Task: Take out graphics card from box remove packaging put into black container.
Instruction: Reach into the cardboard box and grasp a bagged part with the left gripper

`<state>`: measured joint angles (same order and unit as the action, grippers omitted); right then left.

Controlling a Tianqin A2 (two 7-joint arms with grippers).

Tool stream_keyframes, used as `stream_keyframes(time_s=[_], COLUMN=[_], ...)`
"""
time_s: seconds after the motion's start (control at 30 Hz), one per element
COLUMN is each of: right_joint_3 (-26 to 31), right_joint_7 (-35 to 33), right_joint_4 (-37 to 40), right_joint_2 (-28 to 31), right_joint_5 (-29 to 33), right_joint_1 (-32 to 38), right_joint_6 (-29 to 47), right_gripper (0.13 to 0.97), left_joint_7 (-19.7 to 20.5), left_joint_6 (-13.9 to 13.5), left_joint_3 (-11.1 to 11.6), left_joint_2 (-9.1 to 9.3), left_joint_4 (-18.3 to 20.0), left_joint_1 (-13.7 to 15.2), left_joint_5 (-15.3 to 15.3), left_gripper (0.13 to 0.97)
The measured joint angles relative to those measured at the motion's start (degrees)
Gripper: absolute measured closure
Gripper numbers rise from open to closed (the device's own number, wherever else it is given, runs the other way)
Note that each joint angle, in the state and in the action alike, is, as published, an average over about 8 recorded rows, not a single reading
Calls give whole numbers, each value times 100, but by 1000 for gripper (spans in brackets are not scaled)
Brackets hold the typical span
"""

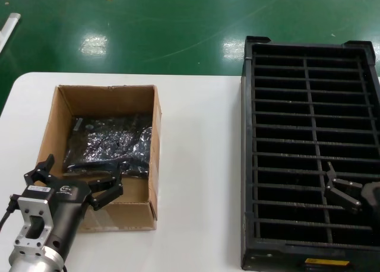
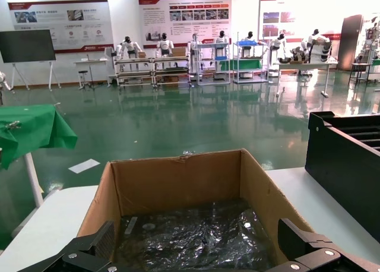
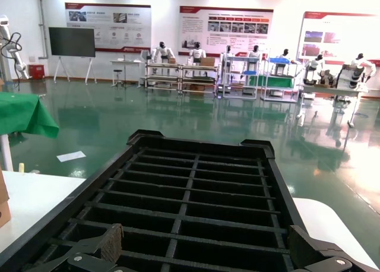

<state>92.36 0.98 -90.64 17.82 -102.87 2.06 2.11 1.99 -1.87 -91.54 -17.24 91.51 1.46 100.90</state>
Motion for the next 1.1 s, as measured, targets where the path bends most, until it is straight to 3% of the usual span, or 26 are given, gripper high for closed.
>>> stream_keyframes(time_s=[0.4,0.5,0.63,0.77,0.87,0.97,1.1], right_joint_3=[0,0,0,0,0,0,0], right_joint_7=[0,0,0,0,0,0,0], right_joint_4=[0,0,0,0,0,0,0], right_joint_2=[0,0,0,0,0,0,0], right_joint_5=[0,0,0,0,0,0,0], right_joint_1=[0,0,0,0,0,0,0], right_joint_6=[0,0,0,0,0,0,0], right_gripper=[129,129,129,129,129,129,129], left_joint_7=[-8,72,384,693,742,636,273], left_joint_6=[-30,-67,-303,-868,-1414,-1954,-2576], left_joint_3=[-16,-170,-532,-870,-1092,-1347,-1763], left_joint_2=[-57,-311,-964,-1639,-1958,-2093,-2050], left_joint_4=[6,20,-6,-303,-795,-1435,-2388], left_joint_1=[15,83,362,983,1645,2353,3258], left_joint_5=[-6,8,-187,-774,-1340,-1872,-2474], left_gripper=[132,132,132,132,132,132,132])
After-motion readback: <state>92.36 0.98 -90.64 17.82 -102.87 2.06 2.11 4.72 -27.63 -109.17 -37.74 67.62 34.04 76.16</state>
